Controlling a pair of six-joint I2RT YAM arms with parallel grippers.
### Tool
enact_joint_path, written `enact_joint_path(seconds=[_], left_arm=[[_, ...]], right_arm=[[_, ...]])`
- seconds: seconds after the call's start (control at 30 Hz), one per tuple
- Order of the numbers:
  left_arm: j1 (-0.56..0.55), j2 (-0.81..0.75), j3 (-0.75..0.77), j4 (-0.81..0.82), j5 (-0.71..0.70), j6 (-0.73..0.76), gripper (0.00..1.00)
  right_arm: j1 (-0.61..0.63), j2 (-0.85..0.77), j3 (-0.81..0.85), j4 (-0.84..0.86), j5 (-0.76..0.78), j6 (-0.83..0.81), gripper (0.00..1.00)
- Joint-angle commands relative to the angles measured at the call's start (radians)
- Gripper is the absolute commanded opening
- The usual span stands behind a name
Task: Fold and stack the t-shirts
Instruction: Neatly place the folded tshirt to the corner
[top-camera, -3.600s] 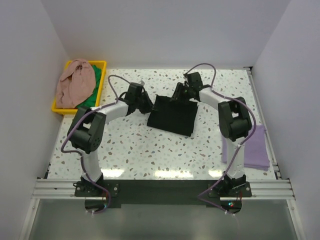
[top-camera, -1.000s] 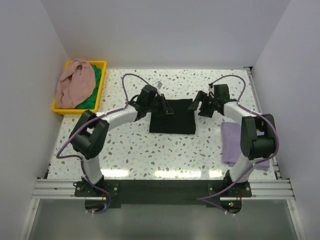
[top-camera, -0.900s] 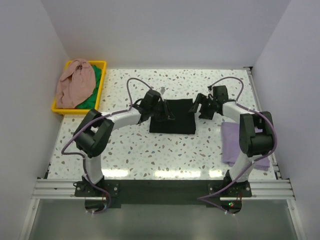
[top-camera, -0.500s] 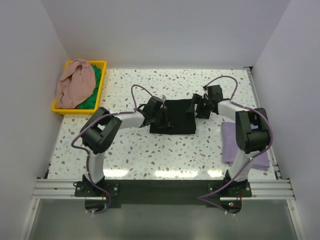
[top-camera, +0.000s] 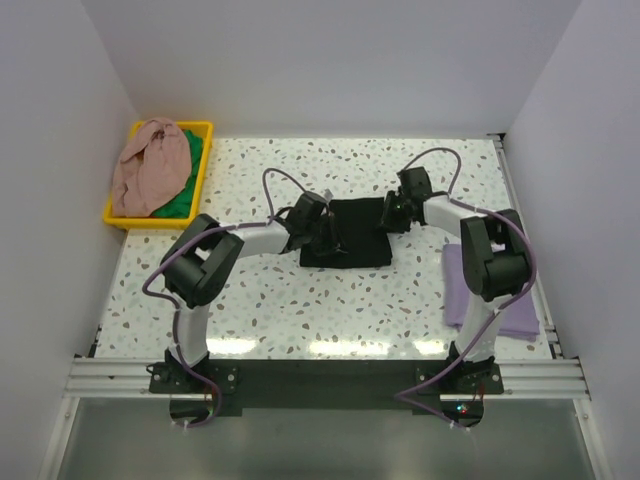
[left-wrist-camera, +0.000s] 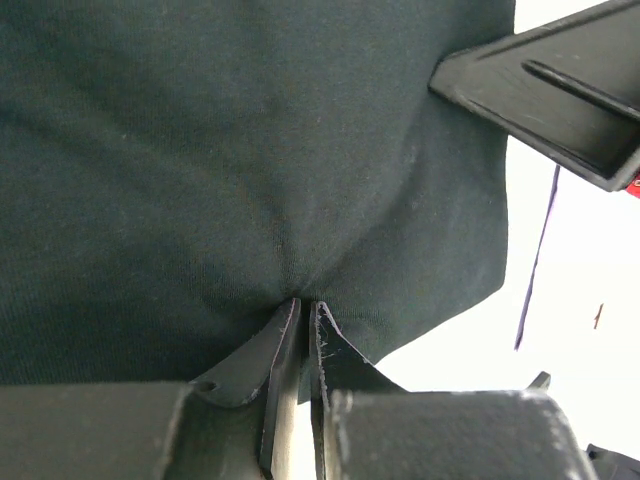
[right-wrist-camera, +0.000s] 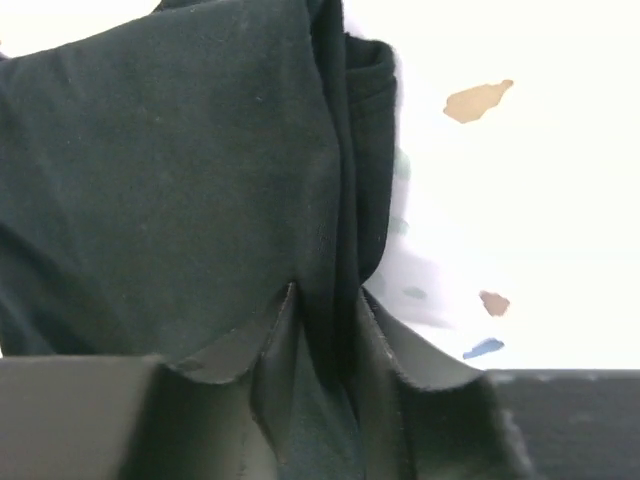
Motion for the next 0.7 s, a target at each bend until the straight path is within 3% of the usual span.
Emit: enact_joint_path(seconds=[0.0, 0.07, 0.13, 0.37, 0.67], left_arm=[[-0.007, 0.018, 0.049, -0.032, -0.034, 0.029, 0.13], [-0.007, 0.019, 0.072, -0.079, -0.035, 0.036, 0.13], [-0.006, 0.018, 0.103, -0.098, -0.037, 0.048, 0.13], [0.023, -0.077, 0.183, -0.195, -0.034, 0.104, 0.13], [0.065, -0.257, 0.105, -0.213, 0.005, 0.134, 0.14]], right_arm=[[0.031, 0.067, 0.028, -0.075, 0.066, -0.015, 0.24], [0.033, 0.077, 0.037, -0.095, 0.085, -0.015, 0.15], [0.033, 0.069, 0.037, -0.112, 0.113, -0.001, 0.0], [0.013, -0.092, -0.002, -0.162, 0.234, 0.078, 0.0], [-0.076, -0.221, 0.005, -0.343, 0.37, 0.211, 0.0]])
